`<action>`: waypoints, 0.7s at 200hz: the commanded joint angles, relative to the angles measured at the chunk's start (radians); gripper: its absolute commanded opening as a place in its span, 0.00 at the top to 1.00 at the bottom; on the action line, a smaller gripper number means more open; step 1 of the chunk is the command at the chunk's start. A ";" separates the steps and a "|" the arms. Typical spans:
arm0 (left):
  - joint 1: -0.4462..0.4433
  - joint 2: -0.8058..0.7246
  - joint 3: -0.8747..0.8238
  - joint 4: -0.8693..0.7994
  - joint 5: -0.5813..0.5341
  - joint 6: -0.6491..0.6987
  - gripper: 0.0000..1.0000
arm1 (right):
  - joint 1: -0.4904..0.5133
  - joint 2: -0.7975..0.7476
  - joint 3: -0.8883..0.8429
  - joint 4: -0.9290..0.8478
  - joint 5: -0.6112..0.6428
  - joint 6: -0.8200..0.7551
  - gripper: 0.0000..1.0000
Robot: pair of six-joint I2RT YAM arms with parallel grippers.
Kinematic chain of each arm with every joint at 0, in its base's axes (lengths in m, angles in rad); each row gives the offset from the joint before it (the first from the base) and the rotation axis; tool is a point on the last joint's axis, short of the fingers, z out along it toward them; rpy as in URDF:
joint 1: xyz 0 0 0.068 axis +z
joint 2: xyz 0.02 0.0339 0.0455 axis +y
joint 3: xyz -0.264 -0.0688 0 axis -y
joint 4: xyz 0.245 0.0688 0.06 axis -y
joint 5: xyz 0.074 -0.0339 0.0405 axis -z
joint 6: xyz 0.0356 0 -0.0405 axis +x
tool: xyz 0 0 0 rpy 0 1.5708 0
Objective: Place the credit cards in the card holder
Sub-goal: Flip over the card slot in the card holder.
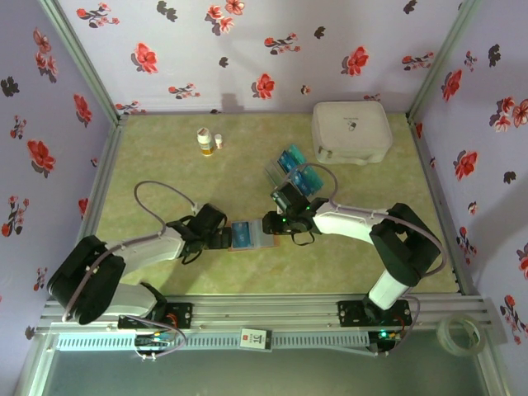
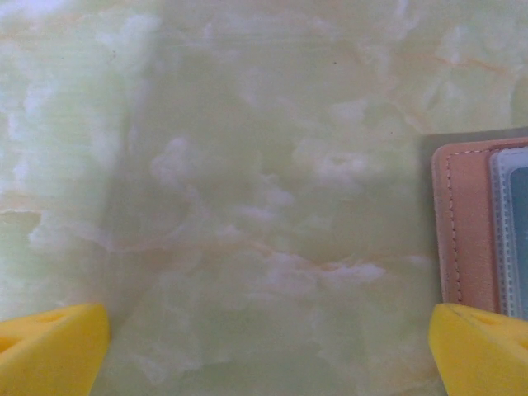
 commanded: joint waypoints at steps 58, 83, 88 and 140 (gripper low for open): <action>-0.021 0.002 0.048 -0.058 0.015 -0.003 0.00 | -0.010 0.009 -0.021 0.028 -0.022 0.031 0.60; -0.031 -0.041 0.072 -0.100 0.015 -0.014 0.00 | -0.010 0.005 -0.021 0.028 -0.023 0.031 0.60; -0.033 -0.047 0.076 -0.104 0.016 -0.017 0.00 | -0.010 0.003 -0.021 0.028 -0.022 0.032 0.60; -0.049 -0.031 0.068 -0.097 0.020 -0.034 0.00 | -0.013 -0.001 -0.027 0.026 -0.023 0.032 0.60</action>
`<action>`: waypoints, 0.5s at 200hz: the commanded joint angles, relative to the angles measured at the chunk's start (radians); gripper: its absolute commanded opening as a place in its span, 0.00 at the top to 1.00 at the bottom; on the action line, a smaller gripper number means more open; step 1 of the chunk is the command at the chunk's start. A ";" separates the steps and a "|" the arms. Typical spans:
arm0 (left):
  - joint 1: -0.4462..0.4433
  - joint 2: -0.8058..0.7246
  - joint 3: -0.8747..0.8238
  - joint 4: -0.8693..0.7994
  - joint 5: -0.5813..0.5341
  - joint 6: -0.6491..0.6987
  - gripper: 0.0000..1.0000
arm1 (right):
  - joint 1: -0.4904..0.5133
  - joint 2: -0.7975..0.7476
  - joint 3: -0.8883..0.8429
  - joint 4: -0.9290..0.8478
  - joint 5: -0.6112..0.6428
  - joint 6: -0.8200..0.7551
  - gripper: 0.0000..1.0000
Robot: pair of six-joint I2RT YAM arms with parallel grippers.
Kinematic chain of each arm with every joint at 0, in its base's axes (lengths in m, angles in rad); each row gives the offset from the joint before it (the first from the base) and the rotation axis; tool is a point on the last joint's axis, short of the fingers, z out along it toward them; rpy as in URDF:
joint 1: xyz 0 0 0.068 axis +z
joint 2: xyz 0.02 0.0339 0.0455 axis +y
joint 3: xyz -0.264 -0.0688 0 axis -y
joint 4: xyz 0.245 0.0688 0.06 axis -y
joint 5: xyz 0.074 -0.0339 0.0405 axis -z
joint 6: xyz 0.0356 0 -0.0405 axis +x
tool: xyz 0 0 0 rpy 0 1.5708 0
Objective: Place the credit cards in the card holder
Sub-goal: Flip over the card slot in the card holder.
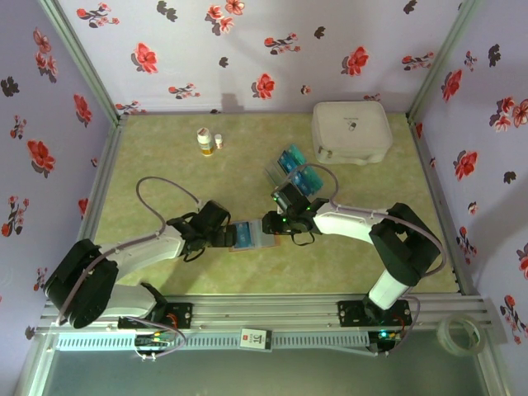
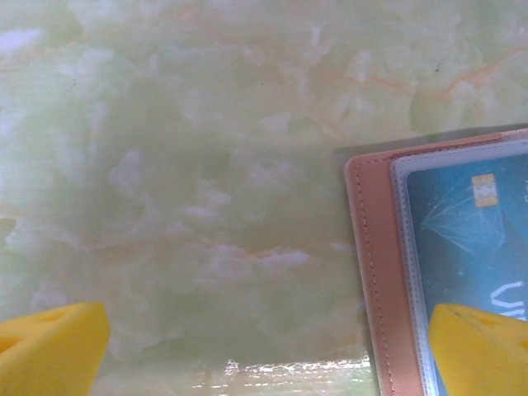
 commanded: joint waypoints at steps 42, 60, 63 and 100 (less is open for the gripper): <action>-0.012 0.040 -0.012 -0.001 0.002 -0.029 0.00 | -0.011 -0.004 -0.019 0.010 -0.011 0.017 0.60; -0.013 0.053 -0.025 0.007 -0.001 -0.033 0.00 | -0.013 -0.004 -0.014 0.007 -0.011 0.017 0.60; -0.013 0.054 -0.026 0.008 -0.001 -0.034 0.00 | -0.014 -0.004 -0.014 0.008 -0.011 0.018 0.60; -0.013 0.076 -0.046 0.026 0.000 -0.040 0.00 | -0.016 0.002 -0.007 0.006 -0.017 0.017 0.60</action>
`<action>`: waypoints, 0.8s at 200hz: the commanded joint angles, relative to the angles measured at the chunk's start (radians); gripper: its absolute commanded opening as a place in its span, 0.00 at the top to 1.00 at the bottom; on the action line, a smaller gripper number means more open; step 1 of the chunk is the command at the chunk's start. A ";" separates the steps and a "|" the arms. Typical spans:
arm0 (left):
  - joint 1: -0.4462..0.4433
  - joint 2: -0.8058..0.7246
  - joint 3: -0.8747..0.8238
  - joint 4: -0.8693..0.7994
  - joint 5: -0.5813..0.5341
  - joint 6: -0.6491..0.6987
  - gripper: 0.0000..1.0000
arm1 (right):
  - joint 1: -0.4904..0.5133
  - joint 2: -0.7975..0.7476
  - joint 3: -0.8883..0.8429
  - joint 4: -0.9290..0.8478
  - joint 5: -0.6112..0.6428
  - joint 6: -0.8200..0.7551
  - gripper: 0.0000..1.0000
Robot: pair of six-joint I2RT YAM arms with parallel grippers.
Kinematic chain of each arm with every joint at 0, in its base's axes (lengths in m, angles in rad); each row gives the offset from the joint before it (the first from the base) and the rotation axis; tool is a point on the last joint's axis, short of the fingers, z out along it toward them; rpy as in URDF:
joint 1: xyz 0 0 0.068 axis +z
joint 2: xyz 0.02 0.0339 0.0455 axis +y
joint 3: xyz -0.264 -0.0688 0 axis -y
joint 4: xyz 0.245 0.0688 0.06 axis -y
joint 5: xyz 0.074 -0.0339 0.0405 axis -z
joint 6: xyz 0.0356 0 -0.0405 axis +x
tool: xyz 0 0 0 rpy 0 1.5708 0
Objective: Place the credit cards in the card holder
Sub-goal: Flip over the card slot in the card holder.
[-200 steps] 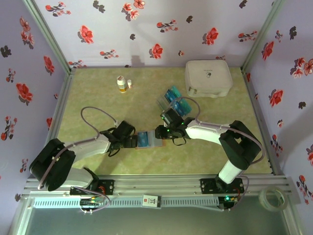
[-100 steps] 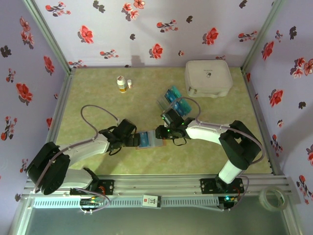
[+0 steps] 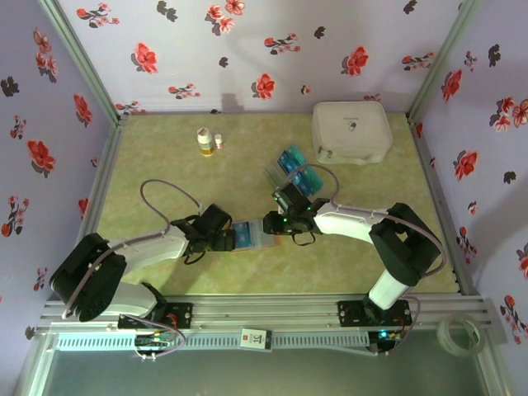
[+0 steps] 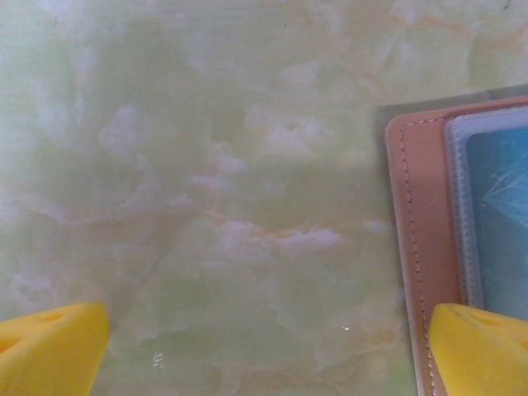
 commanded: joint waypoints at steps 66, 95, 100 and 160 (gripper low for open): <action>-0.008 0.038 -0.032 0.030 -0.001 -0.027 0.00 | -0.009 0.035 0.005 0.021 -0.029 0.022 0.60; -0.007 0.040 -0.031 0.032 -0.002 -0.027 0.00 | -0.008 0.054 0.004 0.031 -0.034 0.023 0.60; -0.007 0.039 -0.032 0.032 -0.001 -0.026 0.00 | -0.010 0.058 0.004 0.034 -0.036 0.026 0.60; -0.007 0.052 -0.030 0.038 -0.001 -0.025 0.00 | -0.008 0.094 0.000 0.084 -0.090 0.051 0.60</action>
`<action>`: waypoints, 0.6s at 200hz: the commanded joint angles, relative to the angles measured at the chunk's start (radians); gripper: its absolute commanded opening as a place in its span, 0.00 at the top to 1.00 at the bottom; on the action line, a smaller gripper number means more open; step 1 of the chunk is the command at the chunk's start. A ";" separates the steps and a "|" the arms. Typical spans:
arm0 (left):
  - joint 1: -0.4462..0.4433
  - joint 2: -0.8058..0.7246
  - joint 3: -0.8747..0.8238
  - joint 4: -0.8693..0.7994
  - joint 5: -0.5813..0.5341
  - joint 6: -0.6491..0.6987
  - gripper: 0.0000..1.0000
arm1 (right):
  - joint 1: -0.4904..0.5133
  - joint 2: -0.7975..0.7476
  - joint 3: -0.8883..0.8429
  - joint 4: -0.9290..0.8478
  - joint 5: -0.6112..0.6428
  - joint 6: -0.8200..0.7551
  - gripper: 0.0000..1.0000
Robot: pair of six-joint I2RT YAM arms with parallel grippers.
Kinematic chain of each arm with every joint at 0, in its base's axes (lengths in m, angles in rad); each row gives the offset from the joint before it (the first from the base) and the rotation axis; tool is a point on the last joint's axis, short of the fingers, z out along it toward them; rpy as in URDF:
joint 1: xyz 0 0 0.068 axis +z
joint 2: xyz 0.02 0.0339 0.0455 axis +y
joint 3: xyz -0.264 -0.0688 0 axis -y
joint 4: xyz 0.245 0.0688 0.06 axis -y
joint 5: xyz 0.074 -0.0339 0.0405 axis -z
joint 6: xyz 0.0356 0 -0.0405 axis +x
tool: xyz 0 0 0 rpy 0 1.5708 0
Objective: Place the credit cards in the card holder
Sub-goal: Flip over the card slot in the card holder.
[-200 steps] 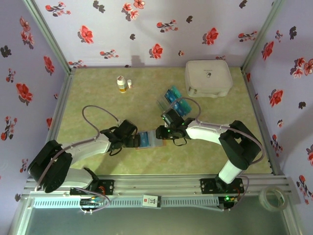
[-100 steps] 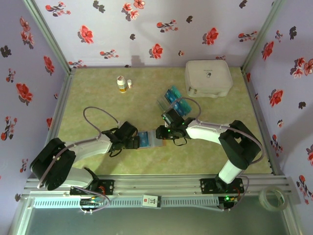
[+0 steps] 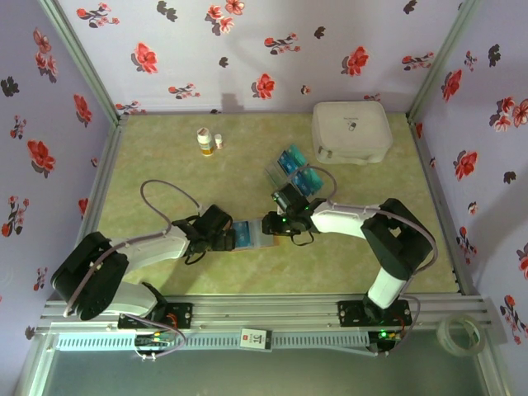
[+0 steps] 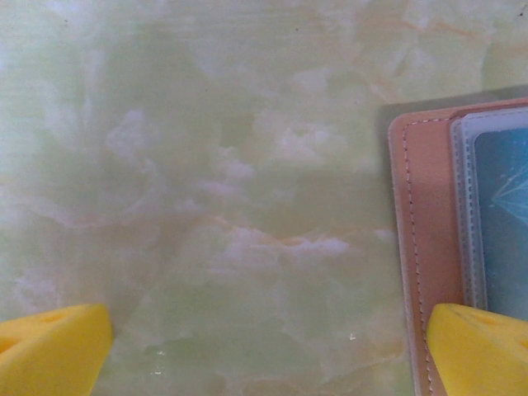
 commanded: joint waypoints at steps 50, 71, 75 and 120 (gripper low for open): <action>-0.007 0.045 -0.023 0.025 0.015 -0.010 0.00 | 0.002 0.040 -0.004 0.079 -0.092 0.055 0.60; -0.007 0.048 -0.024 0.026 0.014 -0.013 0.00 | 0.006 0.044 -0.002 0.096 -0.106 0.065 0.61; -0.008 0.048 -0.024 0.026 0.014 -0.012 0.00 | 0.007 0.045 -0.002 0.097 -0.107 0.067 0.61; -0.011 0.051 -0.025 0.028 0.014 -0.015 0.00 | 0.018 0.037 0.001 0.122 -0.121 0.089 0.61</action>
